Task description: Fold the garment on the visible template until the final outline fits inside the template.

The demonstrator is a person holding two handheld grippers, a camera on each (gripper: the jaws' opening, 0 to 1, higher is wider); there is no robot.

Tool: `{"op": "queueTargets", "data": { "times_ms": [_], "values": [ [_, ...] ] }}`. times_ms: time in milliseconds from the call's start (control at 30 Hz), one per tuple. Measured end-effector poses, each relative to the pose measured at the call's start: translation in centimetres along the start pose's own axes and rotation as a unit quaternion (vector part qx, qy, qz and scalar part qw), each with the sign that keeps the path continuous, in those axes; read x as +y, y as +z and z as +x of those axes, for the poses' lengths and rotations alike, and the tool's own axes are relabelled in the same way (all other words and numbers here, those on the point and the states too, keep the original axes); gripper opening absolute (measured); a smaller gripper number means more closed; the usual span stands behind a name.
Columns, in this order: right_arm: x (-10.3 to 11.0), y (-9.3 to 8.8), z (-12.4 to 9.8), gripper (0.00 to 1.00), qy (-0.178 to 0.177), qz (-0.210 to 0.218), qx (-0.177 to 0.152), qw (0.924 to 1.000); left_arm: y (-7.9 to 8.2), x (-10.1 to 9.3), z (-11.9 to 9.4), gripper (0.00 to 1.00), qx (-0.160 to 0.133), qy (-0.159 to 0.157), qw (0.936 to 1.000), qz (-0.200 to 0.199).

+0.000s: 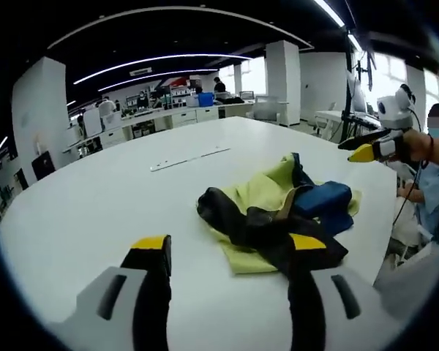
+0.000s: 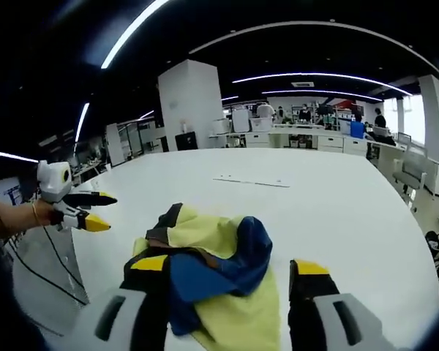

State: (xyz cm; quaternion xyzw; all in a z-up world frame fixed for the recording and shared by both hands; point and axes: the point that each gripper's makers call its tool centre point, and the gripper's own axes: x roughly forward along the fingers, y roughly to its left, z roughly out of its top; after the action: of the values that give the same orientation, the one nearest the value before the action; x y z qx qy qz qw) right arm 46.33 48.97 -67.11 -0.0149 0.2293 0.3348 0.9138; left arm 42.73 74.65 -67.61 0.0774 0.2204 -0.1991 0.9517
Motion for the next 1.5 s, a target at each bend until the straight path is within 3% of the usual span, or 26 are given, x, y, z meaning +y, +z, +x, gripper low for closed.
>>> {"op": "queueTargets", "data": {
  "times_ms": [333, 567, 667, 733, 967, 1133, 1500],
  "values": [
    [1.0, -1.7, 2.1, 0.41, 0.06, -0.011, 0.025, 0.9978, 0.5, -0.2, 3.0, 0.52, 0.001, -0.019, 0.9998, 0.009],
    [1.1, -2.2, 3.6, 0.35, 0.076, -0.019, 0.035, 0.9963, 0.4, -1.0, 4.8, 0.47, -0.002, -0.037, 0.9993, 0.002],
    [1.1, -2.7, 4.2, 0.31, 0.085, -0.027, 0.044, 0.9951, 0.0, -1.5, 5.6, 0.4, 0.002, -0.051, 0.9987, 0.005],
    [1.0, -3.2, 4.7, 0.29, 0.087, -0.036, 0.052, 0.9942, -0.4, -1.9, 5.9, 0.34, 0.007, -0.061, 0.9981, 0.008],
    [0.9, -3.9, 5.8, 0.21, 0.088, -0.06, 0.067, 0.992, -1.8, -1.9, 6.5, 0.3, 0.031, -0.073, 0.9966, 0.02],
    [0.9, -4.2, 6.5, 0.2, 0.089, -0.078, 0.077, 0.9899, -2.6, -1.9, 6.6, 0.21, 0.049, -0.078, 0.995, 0.038],
    [0.9, -4.8, 7.9, 0.13, 0.085, -0.12, 0.102, 0.9838, -3.2, -2.5, 8.1, 0.17, 0.062, -0.088, 0.9929, 0.051]
  ]
}}
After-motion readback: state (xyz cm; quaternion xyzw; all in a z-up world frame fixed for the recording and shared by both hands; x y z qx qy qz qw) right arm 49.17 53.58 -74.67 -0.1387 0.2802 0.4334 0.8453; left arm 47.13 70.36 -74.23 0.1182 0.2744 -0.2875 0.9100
